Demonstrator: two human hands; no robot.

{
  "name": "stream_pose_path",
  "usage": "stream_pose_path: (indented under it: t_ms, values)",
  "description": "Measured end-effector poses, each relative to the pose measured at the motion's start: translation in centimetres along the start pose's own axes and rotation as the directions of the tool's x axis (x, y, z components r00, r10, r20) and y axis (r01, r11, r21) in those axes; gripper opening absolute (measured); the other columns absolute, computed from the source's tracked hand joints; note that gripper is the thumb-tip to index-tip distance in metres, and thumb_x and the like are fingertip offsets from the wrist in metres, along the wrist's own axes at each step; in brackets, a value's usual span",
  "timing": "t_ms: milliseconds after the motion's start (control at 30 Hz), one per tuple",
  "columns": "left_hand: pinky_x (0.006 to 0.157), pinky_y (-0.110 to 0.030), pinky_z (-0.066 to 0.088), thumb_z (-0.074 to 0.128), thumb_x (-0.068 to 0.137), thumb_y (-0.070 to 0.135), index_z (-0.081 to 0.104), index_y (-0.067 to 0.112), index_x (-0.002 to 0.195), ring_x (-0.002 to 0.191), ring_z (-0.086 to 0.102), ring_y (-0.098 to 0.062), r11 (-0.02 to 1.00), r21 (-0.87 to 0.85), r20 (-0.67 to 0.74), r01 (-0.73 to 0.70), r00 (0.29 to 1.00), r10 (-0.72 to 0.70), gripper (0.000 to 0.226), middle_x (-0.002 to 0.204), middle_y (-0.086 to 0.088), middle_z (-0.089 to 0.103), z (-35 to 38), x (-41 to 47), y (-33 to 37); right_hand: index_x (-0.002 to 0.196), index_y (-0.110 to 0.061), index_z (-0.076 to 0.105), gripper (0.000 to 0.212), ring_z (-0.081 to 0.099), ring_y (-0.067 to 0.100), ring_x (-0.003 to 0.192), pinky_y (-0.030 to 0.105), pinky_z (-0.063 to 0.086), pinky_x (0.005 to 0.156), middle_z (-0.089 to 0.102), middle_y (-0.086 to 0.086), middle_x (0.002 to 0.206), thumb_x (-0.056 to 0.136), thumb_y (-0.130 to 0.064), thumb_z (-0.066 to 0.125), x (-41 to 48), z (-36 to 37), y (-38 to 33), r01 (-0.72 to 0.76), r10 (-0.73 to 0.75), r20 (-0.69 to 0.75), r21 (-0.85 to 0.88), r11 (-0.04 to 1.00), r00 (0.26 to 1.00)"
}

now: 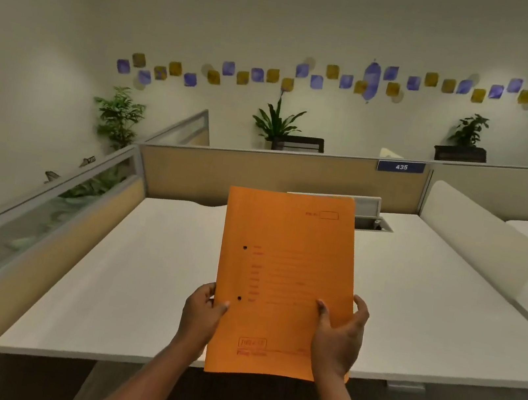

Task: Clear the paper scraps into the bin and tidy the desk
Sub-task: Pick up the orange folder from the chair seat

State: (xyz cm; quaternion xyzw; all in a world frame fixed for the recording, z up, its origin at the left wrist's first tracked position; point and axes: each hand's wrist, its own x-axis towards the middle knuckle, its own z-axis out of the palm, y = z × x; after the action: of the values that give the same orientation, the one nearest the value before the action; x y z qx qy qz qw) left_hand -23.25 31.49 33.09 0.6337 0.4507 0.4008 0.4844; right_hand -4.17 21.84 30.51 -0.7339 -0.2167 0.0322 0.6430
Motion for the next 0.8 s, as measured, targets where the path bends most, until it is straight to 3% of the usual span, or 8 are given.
stream_pose_path:
  t_ms: [133, 267, 400, 567, 700, 800]
  values:
    - [0.062, -0.020, 0.055, 0.055, 0.093, 0.031, 0.044, 0.029, 0.131, 0.097, 0.065, -0.013, 1.000, 0.006, 0.058, -0.019, 0.998, 0.018, 0.040, 0.124, 0.006, 0.058, -2.6, 2.4, 0.6, 0.132, -0.029, 0.030, 0.063, 0.059, 0.039, 0.106, 0.053, 0.051, 0.085, 0.053, 0.012, 0.132, 0.082, -0.046, 0.065, 1.3, 3.1, -2.7, 0.038, -0.038, 0.005, 0.012, 0.999, 0.999]
    - [0.075, -0.035, 0.057, 0.045, 0.094, 0.042, 0.027, 0.040, 0.141, 0.104, 0.062, -0.016, 1.000, -0.020, 0.089, 0.005, 0.996, -0.003, 0.050, 0.127, 0.011, 0.052, -4.7, 5.6, 0.5, 0.132, -0.028, 0.031, 0.062, 0.058, 0.040, 0.107, 0.055, 0.050, 0.086, 0.053, 0.013, 0.132, 0.082, -0.044, 0.065, 2.5, 6.9, -5.1, 0.062, -0.062, -0.002, 0.027, 0.998, 0.998]
    - [0.084, -0.049, 0.058, 0.044, 0.096, 0.036, 0.035, 0.037, 0.140, 0.104, 0.066, -0.021, 0.989, -0.142, 0.054, -0.039, 0.997, 0.047, 0.044, 0.127, 0.003, 0.060, -6.9, 10.3, 0.2, 0.131, -0.025, 0.032, 0.063, 0.059, 0.039, 0.107, 0.051, 0.051, 0.085, 0.054, 0.013, 0.131, 0.082, -0.043, 0.067, 3.9, 11.4, -6.9, 0.074, -0.074, 0.027, 0.031, 0.997, 0.997]
    - [0.088, -0.052, 0.055, 0.042, 0.099, 0.027, 0.040, 0.029, 0.140, 0.106, 0.064, -0.024, 0.972, -0.212, -0.018, -0.099, 0.995, 0.098, 0.041, 0.127, -0.002, 0.061, -10.1, 17.2, 0.6, 0.132, -0.022, 0.036, 0.059, 0.057, 0.034, 0.109, 0.042, 0.049, 0.084, 0.054, 0.010, 0.130, 0.084, -0.035, 0.069, 6.5, 16.8, -7.9, 0.133, -0.138, 0.163, 0.038, 0.990, 0.977]
    - [0.089, -0.054, 0.054, 0.045, 0.098, 0.028, 0.042, 0.027, 0.139, 0.104, 0.065, -0.026, 0.974, -0.209, -0.017, -0.085, 0.996, 0.084, 0.042, 0.124, -0.004, 0.063, -12.5, 21.8, 0.5, 0.133, -0.041, 0.030, 0.060, 0.052, 0.020, 0.104, 0.039, 0.050, 0.080, 0.046, -0.006, 0.128, 0.085, -0.037, 0.066, 7.7, 19.6, -7.7, 0.121, -0.128, 0.325, 0.040, 0.992, 0.937]
    - [0.083, -0.047, 0.057, 0.048, 0.097, 0.027, 0.043, 0.025, 0.140, 0.096, 0.067, -0.026, 0.983, -0.169, -0.042, -0.076, 0.997, 0.070, 0.043, 0.116, -0.007, 0.067, -13.6, 24.5, -0.1, 0.137, -0.041, 0.027, 0.064, 0.053, 0.021, 0.104, 0.039, 0.051, 0.079, 0.046, -0.005, 0.127, 0.086, -0.034, 0.066, 7.4, 21.8, -7.1, 0.080, -0.086, 0.359, 0.034, 0.996, 0.929]
